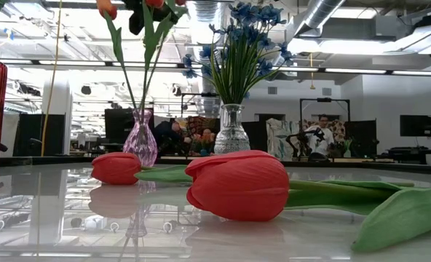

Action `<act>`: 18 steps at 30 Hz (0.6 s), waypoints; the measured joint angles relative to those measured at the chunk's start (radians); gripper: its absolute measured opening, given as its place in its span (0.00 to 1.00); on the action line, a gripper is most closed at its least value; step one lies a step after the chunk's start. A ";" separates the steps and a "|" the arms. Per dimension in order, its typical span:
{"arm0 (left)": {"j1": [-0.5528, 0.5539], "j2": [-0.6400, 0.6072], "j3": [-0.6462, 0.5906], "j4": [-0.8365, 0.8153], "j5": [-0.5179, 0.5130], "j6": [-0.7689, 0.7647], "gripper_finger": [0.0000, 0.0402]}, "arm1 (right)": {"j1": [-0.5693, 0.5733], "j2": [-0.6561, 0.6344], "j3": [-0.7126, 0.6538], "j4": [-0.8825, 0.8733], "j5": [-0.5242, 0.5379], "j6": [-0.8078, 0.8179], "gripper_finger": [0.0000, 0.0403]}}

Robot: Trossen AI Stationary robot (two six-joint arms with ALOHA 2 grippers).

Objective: Sort flowers into vase by color
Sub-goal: Put the orange tulip into the purple vase

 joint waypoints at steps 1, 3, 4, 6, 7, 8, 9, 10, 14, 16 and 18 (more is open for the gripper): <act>-0.006 0.011 0.000 0.001 -0.009 0.003 0.00 | 0.000 0.000 0.000 0.000 0.000 0.000 0.49; -0.018 0.035 0.000 0.005 -0.023 0.008 0.00 | 0.000 0.000 0.000 0.000 0.000 0.000 0.49; -0.022 0.044 0.000 0.007 -0.026 0.009 0.00 | 0.000 0.000 0.000 0.000 0.000 0.000 0.49; -0.024 0.056 -0.001 0.015 -0.026 0.012 0.00 | 0.000 0.000 0.000 0.000 0.000 0.000 0.49; -0.027 0.057 -0.001 0.019 -0.027 0.013 0.00 | 0.000 0.000 0.000 0.000 0.000 0.000 0.49; -0.028 0.057 -0.001 0.019 -0.031 0.014 0.00 | 0.000 0.000 0.000 0.000 0.000 0.000 0.49; -0.028 0.055 -0.001 0.019 -0.038 0.014 0.00 | 0.000 0.000 0.000 -0.001 0.000 0.000 0.49; -0.028 0.055 -0.001 0.015 -0.043 0.013 0.00 | 0.000 0.000 0.000 -0.001 0.000 0.000 0.49; -0.028 0.055 -0.001 -0.017 -0.044 0.000 0.00 | 0.000 0.000 0.000 -0.001 0.000 -0.001 0.49; -0.028 0.055 -0.001 -0.034 -0.044 0.000 0.00 | 0.000 0.000 0.000 0.000 0.000 -0.001 0.49; -0.028 0.055 -0.001 -0.039 -0.044 -0.001 0.00 | 0.000 0.000 0.000 0.000 0.000 0.000 0.49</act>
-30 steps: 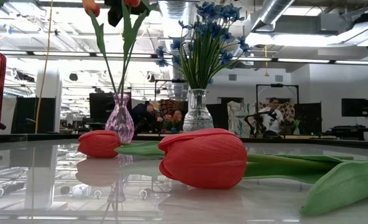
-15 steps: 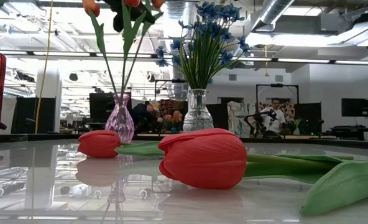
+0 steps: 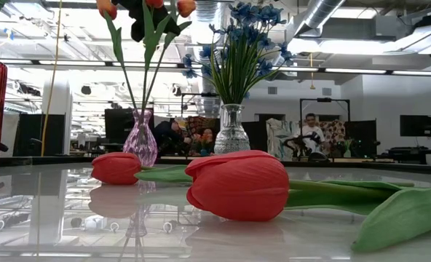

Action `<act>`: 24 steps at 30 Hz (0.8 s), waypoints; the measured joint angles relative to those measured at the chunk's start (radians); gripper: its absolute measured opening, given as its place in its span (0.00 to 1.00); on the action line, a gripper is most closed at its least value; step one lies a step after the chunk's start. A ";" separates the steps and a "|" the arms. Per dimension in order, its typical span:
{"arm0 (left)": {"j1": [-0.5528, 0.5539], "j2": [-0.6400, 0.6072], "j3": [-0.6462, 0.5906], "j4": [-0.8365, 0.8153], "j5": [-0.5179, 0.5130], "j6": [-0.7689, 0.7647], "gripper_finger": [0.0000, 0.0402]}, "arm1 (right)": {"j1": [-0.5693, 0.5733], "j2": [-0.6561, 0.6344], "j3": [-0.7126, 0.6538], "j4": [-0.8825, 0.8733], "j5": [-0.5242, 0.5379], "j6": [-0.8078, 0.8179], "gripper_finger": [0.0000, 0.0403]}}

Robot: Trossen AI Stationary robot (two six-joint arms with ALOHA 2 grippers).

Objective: Sort flowers into vase by color
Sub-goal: Put the orange tulip into the purple vase

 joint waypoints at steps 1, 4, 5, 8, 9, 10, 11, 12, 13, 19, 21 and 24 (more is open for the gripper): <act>0.000 0.000 0.000 0.000 0.000 -0.003 0.00 | 0.000 0.000 0.000 0.000 0.000 0.000 0.49; 0.000 0.000 0.000 0.002 -0.001 -0.033 0.00 | 0.000 0.000 0.000 0.000 0.000 0.000 0.49; 0.000 0.000 0.000 0.001 0.000 -0.036 0.00 | 0.000 0.000 0.000 0.000 0.000 0.000 0.49; 0.000 0.000 0.000 0.003 0.000 -0.030 0.00 | 0.000 0.000 0.000 0.000 0.000 0.000 0.49; 0.000 0.000 0.000 0.002 0.000 -0.030 0.00 | 0.000 0.000 0.000 0.000 0.000 0.000 0.49; 0.000 0.000 0.000 0.002 0.003 -0.034 0.00 | 0.000 0.000 0.000 0.000 0.000 0.000 0.49; 0.000 0.000 0.000 0.002 0.006 -0.037 0.00 | 0.000 0.000 0.000 0.000 0.000 0.000 0.49; 0.000 0.000 0.000 0.002 0.009 -0.036 0.00 | 0.000 0.000 0.000 0.000 0.000 0.000 0.49; 0.000 0.000 0.000 0.002 0.009 -0.035 0.00 | 0.000 0.000 0.000 0.000 0.000 0.000 0.49; 0.001 0.000 0.000 0.002 0.009 -0.010 0.00 | 0.000 0.000 0.000 0.000 0.000 0.000 0.49; 0.001 -0.002 0.000 0.001 0.014 0.001 0.02 | 0.000 0.000 0.000 0.000 0.000 0.000 0.49; 0.001 -0.010 0.000 -0.001 0.032 0.006 0.08 | 0.000 0.000 0.000 0.000 0.000 0.001 0.49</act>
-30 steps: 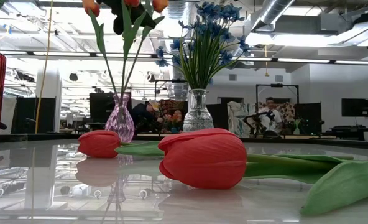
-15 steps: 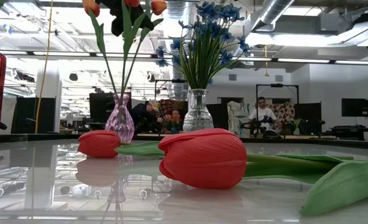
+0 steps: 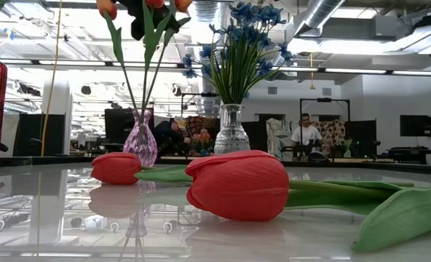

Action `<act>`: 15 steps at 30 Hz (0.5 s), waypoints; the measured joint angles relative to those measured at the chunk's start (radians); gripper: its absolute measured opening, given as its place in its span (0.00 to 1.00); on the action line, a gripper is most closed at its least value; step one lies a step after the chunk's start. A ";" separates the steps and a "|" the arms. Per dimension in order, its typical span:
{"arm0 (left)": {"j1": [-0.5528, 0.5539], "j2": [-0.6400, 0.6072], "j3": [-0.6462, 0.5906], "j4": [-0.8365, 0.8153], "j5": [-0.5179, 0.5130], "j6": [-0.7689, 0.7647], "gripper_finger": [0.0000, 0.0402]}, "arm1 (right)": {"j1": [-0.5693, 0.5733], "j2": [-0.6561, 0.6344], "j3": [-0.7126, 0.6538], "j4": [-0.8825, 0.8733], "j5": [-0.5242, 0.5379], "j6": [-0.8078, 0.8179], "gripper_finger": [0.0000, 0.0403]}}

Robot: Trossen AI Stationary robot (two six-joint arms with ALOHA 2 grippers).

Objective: Sort flowers into vase by color
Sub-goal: Put the orange tulip into the purple vase, then put the top red tulip into the red vase

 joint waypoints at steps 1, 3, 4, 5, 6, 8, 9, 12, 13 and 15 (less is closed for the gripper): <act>0.000 -0.005 0.000 -0.004 0.002 0.000 0.11 | 0.000 0.000 0.000 0.000 0.000 0.000 0.49; 0.000 -0.011 0.000 -0.017 0.003 0.000 0.16 | 0.000 0.000 0.000 0.000 0.000 0.000 0.49; 0.000 -0.015 0.000 -0.016 0.003 0.000 0.18 | 0.000 0.000 0.000 0.000 0.000 0.000 0.49; 0.000 -0.022 0.000 -0.029 0.003 0.000 0.20 | 0.000 0.000 0.000 0.000 0.000 0.000 0.49; 0.000 -0.028 0.000 -0.045 0.001 -0.001 0.22 | 0.000 0.000 0.000 0.000 0.000 0.000 0.49; 0.000 -0.037 0.000 -0.057 0.001 0.000 0.25 | 0.000 0.000 0.000 0.000 0.000 0.000 0.49; 0.000 -0.043 0.000 -0.073 0.000 0.000 0.27 | 0.000 0.000 0.000 0.000 0.000 0.000 0.49; 0.000 -0.058 0.000 -0.101 0.000 0.000 0.30 | 0.000 0.000 0.000 0.000 0.000 0.000 0.49; 0.000 -0.067 0.000 -0.114 0.000 0.003 0.31 | 0.000 0.000 0.000 0.000 0.000 0.000 0.49; 0.000 -0.082 0.000 -0.124 0.000 0.022 0.32 | 0.000 0.000 0.000 -0.002 0.000 0.000 0.49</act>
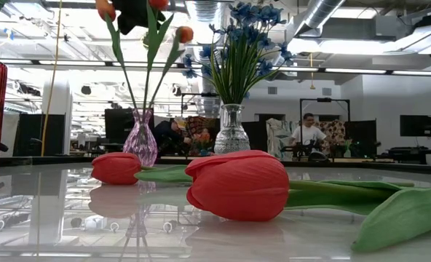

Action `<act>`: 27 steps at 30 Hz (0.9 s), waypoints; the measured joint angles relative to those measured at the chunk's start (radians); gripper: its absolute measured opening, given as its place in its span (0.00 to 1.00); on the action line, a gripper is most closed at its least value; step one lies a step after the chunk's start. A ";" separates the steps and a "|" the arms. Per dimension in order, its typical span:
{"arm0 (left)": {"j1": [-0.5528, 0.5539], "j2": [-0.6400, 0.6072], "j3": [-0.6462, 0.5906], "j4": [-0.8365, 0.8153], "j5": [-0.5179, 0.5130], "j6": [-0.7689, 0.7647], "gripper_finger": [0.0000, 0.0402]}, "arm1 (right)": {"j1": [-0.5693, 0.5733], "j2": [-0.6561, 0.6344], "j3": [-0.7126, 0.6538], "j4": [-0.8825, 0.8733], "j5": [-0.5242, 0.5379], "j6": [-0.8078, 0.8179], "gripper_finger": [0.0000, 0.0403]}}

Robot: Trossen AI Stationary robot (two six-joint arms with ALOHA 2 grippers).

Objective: Sort flowers into vase by color
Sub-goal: Put the top red tulip into the red vase

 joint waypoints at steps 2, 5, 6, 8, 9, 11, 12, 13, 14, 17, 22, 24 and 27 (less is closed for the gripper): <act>0.000 -0.021 0.000 -0.005 -0.002 0.032 0.32 | 0.000 0.000 0.000 -0.006 0.000 0.000 0.49; 0.000 -0.057 0.000 -0.002 -0.003 0.069 0.31 | 0.000 0.000 0.000 -0.026 0.000 0.000 0.49; 0.000 -0.071 0.000 -0.003 -0.003 0.072 0.31 | 0.000 0.000 0.000 -0.030 0.000 0.001 0.49; 0.000 -0.097 0.000 0.000 -0.002 0.072 0.31 | 0.000 0.000 0.000 -0.041 0.000 0.002 0.49; 0.000 -0.111 0.000 -0.001 -0.002 0.073 0.31 | 0.000 0.000 0.000 -0.046 0.000 0.003 0.49; -0.002 -0.140 0.000 0.000 -0.001 0.072 0.31 | 0.002 0.000 0.000 -0.047 0.000 0.017 0.49; -0.007 -0.154 0.000 -0.002 0.005 0.073 0.31 | 0.007 0.000 0.000 -0.047 0.000 0.038 0.49; -0.015 -0.167 0.000 -0.009 0.013 0.073 0.31 | 0.012 0.000 0.000 -0.047 0.000 0.060 0.49; -0.026 -0.178 0.000 -0.017 0.025 0.073 0.31 | 0.019 0.000 0.000 -0.047 0.000 0.074 0.49; -0.073 -0.207 0.000 -0.038 0.055 0.073 0.31 | 0.053 0.000 0.000 -0.053 0.000 0.078 0.49; -0.172 -0.252 0.000 -0.078 0.005 0.064 0.31 | 0.115 0.000 0.000 -0.077 0.000 0.074 0.49; -0.218 -0.267 0.000 -0.081 -0.041 0.056 0.31 | 0.133 0.000 0.000 -0.080 0.000 0.074 0.49; -0.290 -0.283 0.000 -0.086 -0.109 0.023 0.31 | 0.152 0.008 0.000 -0.077 0.000 0.079 0.49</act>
